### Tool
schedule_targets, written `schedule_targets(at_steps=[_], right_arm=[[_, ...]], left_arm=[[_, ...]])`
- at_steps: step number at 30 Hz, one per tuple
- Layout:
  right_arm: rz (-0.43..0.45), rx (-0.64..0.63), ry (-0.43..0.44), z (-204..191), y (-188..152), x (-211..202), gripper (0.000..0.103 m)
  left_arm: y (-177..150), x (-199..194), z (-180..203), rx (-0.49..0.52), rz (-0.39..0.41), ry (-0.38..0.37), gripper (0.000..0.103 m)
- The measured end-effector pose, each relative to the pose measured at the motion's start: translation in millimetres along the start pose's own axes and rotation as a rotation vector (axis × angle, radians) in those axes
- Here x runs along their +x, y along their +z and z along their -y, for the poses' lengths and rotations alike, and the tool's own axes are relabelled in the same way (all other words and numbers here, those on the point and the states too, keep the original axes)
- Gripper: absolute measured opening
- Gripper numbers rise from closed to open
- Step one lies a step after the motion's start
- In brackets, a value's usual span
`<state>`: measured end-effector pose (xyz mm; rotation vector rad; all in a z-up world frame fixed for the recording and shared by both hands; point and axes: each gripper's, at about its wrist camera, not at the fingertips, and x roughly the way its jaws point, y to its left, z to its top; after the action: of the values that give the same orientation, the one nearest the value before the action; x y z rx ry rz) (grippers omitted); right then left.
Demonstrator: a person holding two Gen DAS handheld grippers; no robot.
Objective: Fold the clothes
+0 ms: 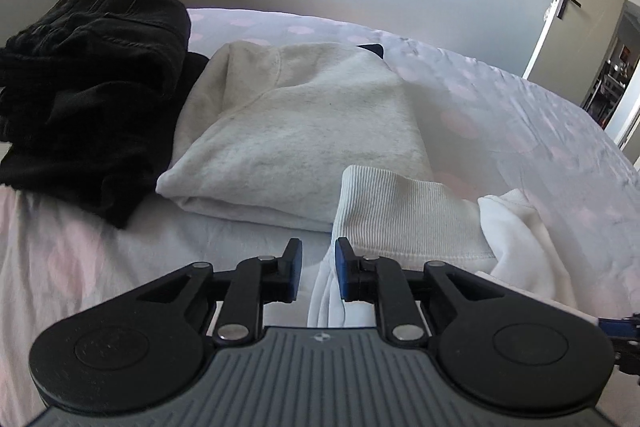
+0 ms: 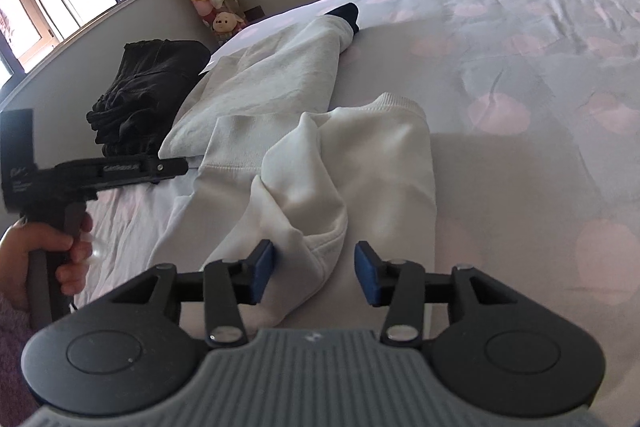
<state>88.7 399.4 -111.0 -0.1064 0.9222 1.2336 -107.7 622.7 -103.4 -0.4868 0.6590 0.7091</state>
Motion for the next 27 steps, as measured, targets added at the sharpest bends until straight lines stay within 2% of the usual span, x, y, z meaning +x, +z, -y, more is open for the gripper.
schedule_targets(at_steps=[5, 6, 7, 10, 13, 15, 20, 23, 27], right_arm=[[-0.054, 0.178, 0.074, 20.3, 4.2, 24.0, 0.048], [-0.066, 0.211, 0.086, 22.5, 5.3, 27.3, 0.045], [-0.072, 0.22, 0.096, 21.5, 7.9, 28.7, 0.035], [-0.043, 0.155, 0.113, 1.8, 19.0, 24.1, 0.023], [0.004, 0.032, 0.143, -34.2, 36.2, 19.3, 0.021], [0.011, -0.042, 0.169, -59.5, 49.0, 22.1, 0.021], [-0.023, -0.204, 0.187, -123.8, 70.5, 44.2, 0.02], [-0.073, -0.285, 0.157, -156.7, 73.0, 69.2, 0.02], [-0.147, -0.316, 0.116, -172.6, 66.6, 108.1, 0.02]], left_arm=[[-20.4, -33.2, -12.8, -0.145, -0.014, 0.023, 0.022], [-25.1, -39.2, -17.3, -0.182, -0.015, 0.028, 0.022], [-31.2, -43.3, -22.2, -0.214, -0.005, 0.024, 0.022], [-49.7, -55.7, -36.8, -0.31, 0.022, 0.012, 0.022], [-67.9, -62.4, -52.1, -0.4, 0.051, -0.001, 0.022], [-74.3, -58.6, -63.0, -0.449, 0.04, -0.025, 0.022], [-75.7, -60.5, -76.6, -0.482, 0.07, -0.048, 0.022], [-76.3, -62.5, -82.2, -0.49, 0.084, -0.064, 0.022], [-77.0, -63.8, -91.8, -0.502, 0.097, -0.071, 0.022]])
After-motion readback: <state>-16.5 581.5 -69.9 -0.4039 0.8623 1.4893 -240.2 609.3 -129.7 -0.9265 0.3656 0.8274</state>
